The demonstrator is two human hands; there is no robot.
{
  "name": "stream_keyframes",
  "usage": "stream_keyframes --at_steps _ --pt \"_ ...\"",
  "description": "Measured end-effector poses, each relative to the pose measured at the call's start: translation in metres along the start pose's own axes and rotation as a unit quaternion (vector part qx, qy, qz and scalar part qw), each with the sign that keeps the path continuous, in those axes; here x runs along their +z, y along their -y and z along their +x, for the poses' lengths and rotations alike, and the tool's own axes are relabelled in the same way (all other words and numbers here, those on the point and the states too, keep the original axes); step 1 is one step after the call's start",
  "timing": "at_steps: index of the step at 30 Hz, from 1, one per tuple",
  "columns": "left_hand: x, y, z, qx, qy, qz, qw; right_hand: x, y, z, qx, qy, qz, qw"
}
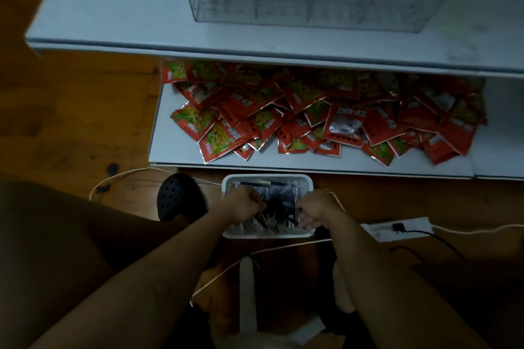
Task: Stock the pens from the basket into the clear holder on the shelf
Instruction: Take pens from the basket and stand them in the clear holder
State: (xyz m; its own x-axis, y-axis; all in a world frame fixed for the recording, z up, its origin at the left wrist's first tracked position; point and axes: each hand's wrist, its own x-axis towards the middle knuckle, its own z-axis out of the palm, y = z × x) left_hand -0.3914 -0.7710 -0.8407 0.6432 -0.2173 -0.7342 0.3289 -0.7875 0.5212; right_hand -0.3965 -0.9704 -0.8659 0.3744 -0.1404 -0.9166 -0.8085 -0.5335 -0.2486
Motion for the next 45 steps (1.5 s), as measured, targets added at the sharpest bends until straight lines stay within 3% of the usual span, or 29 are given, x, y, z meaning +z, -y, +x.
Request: stream_keyframes --at_steps 4,12,17,22,29,32,35,39,45 --pt "-0.014 -0.020 -0.022 0.041 -0.060 -0.030 0.997 -0.013 0.010 -0.041 -0.025 0.018 0.158 0.987" --pt "-0.071 -0.059 -0.078 0.107 -0.147 -0.096 0.979 -0.006 0.051 -0.118 -0.222 0.053 0.218 0.949" --pt "-0.119 -0.084 -0.119 0.144 -0.254 -0.088 0.952 -0.005 0.077 -0.157 -0.328 0.060 0.248 0.910" --pt "-0.157 -0.102 -0.146 0.183 -0.303 -0.087 0.931 -0.011 0.114 -0.201 -0.423 0.023 0.307 0.852" --pt "-0.219 -0.132 -0.148 0.234 -0.425 -0.109 0.868 -0.066 0.208 -0.256 -0.556 -0.152 0.238 0.782" --pt "-0.239 -0.134 -0.129 0.198 -0.454 -0.172 0.852 -0.086 0.250 -0.258 -0.572 -0.235 0.221 0.754" --pt "-0.254 -0.135 -0.109 0.157 -0.424 -0.216 0.865 -0.096 0.280 -0.244 -0.571 -0.297 0.169 0.747" --pt "-0.263 -0.136 -0.090 0.150 -0.387 -0.186 0.891 -0.102 0.298 -0.224 -0.557 -0.352 0.098 0.746" --pt "-0.268 -0.140 -0.071 0.145 -0.351 -0.210 0.901 -0.097 0.290 -0.199 -0.545 -0.357 -0.029 0.758"
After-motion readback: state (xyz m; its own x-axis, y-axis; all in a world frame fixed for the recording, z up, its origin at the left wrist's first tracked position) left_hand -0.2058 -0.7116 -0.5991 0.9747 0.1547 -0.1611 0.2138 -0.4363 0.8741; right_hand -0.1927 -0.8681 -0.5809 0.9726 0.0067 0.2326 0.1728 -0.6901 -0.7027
